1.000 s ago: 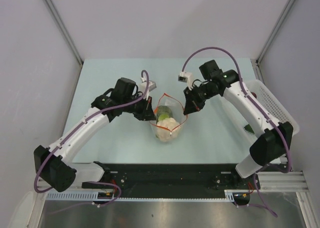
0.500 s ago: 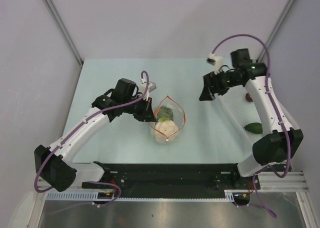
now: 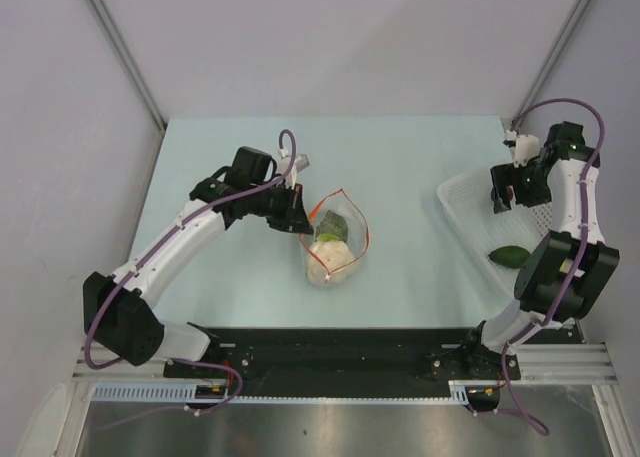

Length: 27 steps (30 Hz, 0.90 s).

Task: Place the food in the zip-top bag and seal the zipper
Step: Pick up the fake fruit from the bin.

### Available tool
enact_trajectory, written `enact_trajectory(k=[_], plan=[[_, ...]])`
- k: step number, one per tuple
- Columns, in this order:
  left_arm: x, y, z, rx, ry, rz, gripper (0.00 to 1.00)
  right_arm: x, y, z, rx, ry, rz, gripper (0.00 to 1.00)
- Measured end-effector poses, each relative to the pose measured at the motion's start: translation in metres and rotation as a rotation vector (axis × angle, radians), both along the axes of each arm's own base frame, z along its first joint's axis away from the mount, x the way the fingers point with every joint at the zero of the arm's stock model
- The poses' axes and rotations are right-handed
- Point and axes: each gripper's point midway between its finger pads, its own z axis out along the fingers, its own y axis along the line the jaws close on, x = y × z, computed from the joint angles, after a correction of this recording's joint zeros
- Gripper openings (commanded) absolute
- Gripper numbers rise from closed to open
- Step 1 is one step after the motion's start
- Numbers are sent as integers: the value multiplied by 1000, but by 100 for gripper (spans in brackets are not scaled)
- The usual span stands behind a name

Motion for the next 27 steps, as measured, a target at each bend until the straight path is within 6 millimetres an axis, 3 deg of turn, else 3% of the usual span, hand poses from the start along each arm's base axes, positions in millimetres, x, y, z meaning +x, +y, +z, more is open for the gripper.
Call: enact_trajectory(k=[4,8,10,19,27], plan=[[7,-1,3,-4,-3,4,0,7,-15,-35,-81,101,35,90],[10,0,4,-5,-4,12,0,-10,-26,-60,-101,213,54,94],[10,0,4,-4,-4,13,0,-21,-30,-64,-102,251,56,99],[10,0,3,-4,-3,14,0,-53,-32,-92,-120,361,208,100],[11,0,2,-3,0,14,0,-45,-35,-117,-151,374,343,97]])
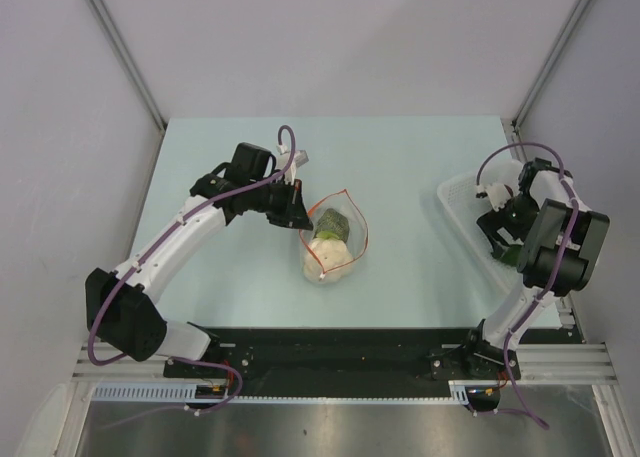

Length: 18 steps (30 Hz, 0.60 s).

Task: Place the food in the zip-top bag and seal the zipper
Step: Pick up the fake fruit from the bin.

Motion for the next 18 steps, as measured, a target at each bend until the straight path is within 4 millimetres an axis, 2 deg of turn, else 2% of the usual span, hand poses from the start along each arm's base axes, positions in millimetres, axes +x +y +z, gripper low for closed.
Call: enact_trajectory(k=[5,8,9,15,18], plan=[[0,0,0,0,0,0,0,-1,-1,-12,-15,20,73,87],[0,0,0,1,0,0,0,0,-3,-12,-26,21,97,72],[0,0,0,1,0,0,0,0,-4,-12,-28,20,103,63],[0,0,0,0,0,1,0,1,-6,-10,-41,18,121,35],[0,0,0,0,0,1,0,3,-3,-1,-44,-14,124,31]])
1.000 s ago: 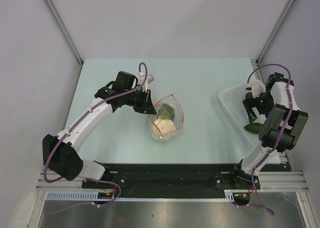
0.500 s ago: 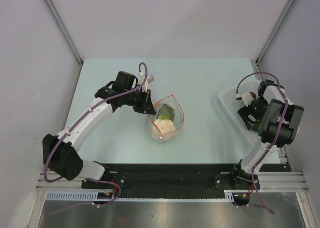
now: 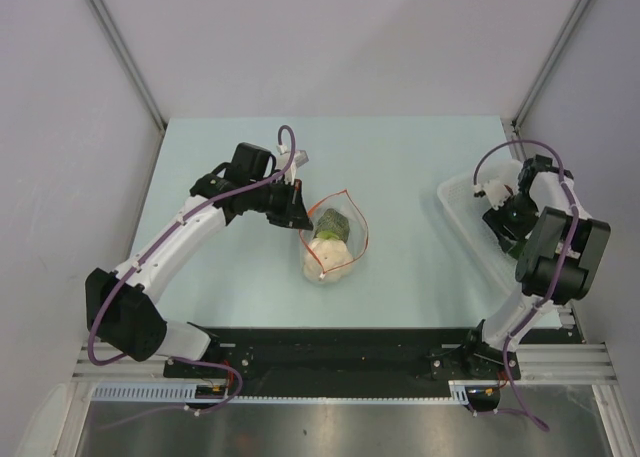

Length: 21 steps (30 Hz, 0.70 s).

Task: Place the food in the zip-top bag and seal the zipper
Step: Pick up the fake fruit from the bin, then place the fake fruit in the zipper food storage bag.

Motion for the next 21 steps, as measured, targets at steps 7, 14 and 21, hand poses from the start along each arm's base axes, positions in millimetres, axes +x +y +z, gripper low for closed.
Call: enact_trajectory(k=[7,14,21], plan=[[0,0,0,-3,5,4,0,31,53,84,77,-269,27,24],[2,1,-2,-13,26,6,0,81,184,220,416,-603,149,22],[6,5,-1,-42,74,28,0,26,350,333,919,-720,394,21]])
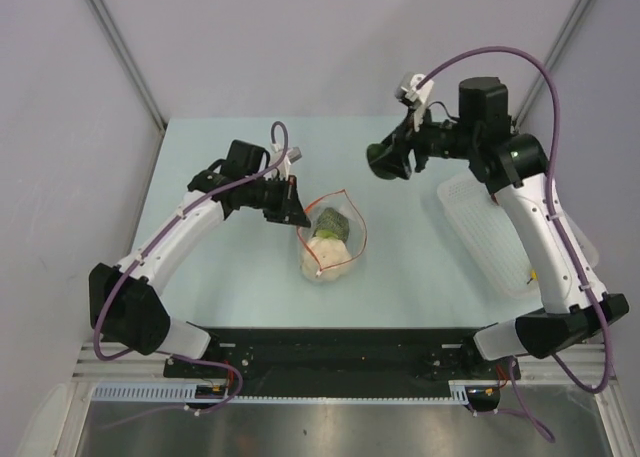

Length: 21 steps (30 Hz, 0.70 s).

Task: Place the food in the zip-top bag and seal the zipper
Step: Place the fake fruit in the zipper food storage bag.

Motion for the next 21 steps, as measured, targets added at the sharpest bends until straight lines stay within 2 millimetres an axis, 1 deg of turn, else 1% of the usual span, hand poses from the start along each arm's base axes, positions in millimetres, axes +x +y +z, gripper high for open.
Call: enact_trajectory(k=[2,3,4,5,7,9,10,11,12,13,14,15,16,18,21], plan=[[1,1,1,-9,6,5,0,-26,37,15,69,-15,115,22],[2,2,2,-14,10,6,0,-37,52,17,93,-19,166,22],[2,2,3,-18,12,6,0,-46,63,17,106,-16,206,22],[2,2,4,-24,16,8,0,-56,78,12,116,-10,254,22],[4,2,5,-32,19,9,0,-66,96,-2,113,8,308,22],[5,2,7,-40,25,11,0,-70,109,-21,95,43,342,22],[5,2,8,-45,27,11,0,-69,116,-32,84,62,353,25],[5,2,8,-47,29,12,0,-68,121,-42,73,77,361,29],[5,2,9,-49,32,15,0,-65,126,-52,58,87,368,37],[6,2,9,-51,34,17,0,-63,130,-63,42,97,372,63],[6,3,9,-53,36,17,0,-60,132,-71,27,102,371,77],[6,3,9,-56,37,19,0,-56,134,-82,1,102,365,87],[6,3,10,-59,39,18,0,-53,134,-88,-13,105,358,97],[6,4,11,-67,45,20,0,-45,133,-97,-49,86,328,100],[8,6,11,-73,53,30,0,-37,127,-96,-77,47,286,100]])
